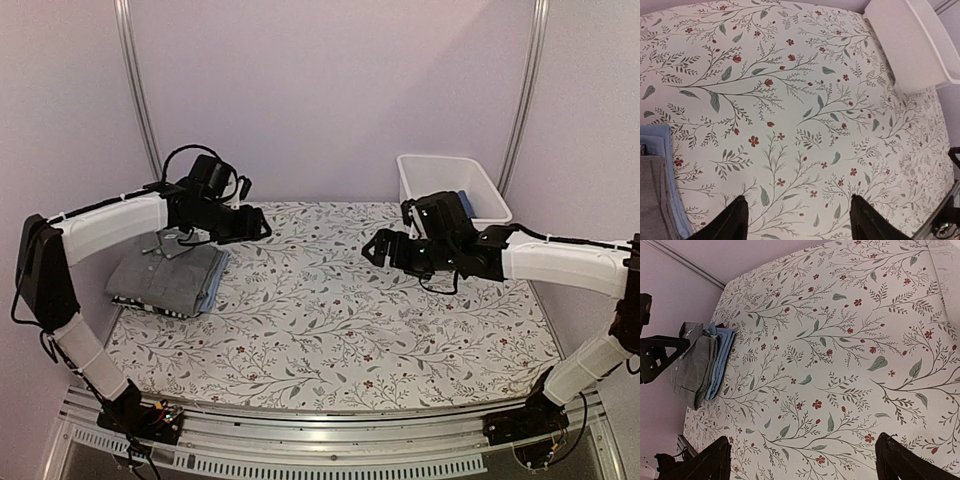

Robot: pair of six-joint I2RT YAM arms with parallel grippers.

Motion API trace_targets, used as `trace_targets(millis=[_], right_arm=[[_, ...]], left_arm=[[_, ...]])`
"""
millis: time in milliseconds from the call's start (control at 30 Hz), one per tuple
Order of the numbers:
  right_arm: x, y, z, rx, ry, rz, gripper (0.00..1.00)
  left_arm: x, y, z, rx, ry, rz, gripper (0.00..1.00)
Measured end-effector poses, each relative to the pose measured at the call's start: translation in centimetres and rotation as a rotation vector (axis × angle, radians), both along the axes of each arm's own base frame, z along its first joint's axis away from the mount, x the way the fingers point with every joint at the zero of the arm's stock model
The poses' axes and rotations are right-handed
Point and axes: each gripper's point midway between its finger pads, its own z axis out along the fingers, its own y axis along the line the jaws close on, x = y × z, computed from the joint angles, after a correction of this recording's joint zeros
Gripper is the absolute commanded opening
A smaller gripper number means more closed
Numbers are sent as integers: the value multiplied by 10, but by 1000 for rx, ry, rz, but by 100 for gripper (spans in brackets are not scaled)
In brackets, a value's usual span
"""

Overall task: Fold and stack the long sleeve shirts
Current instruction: Reset both arms

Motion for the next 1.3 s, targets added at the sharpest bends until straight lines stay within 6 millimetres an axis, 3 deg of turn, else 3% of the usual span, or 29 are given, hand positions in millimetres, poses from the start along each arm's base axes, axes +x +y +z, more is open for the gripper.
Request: trace_targets(millis=[133,200,433,633,933,1300], right_arm=[[-5,6,26,2,-75,16,99],[-9,8,43,8,-122,24,99],[-25,6,96,36,-284,42,99],[-39,-14,130,81,-390,24,99],[-48,-43,128,54,-420,-30,99],[-43,-49,109,-22,-390,-60,99]], left_arm=[[-16,-27,44,-60,-95,-84,79],[-23,-33,62,-87,-133,-112,99],[-42,-30,112,-166,-274,-141,100],[-63,-16,117,-182,-326,-140,100],[-79,0,109,-171,-343,-117,100],[-77,0,108,-166,-346,-109,100]])
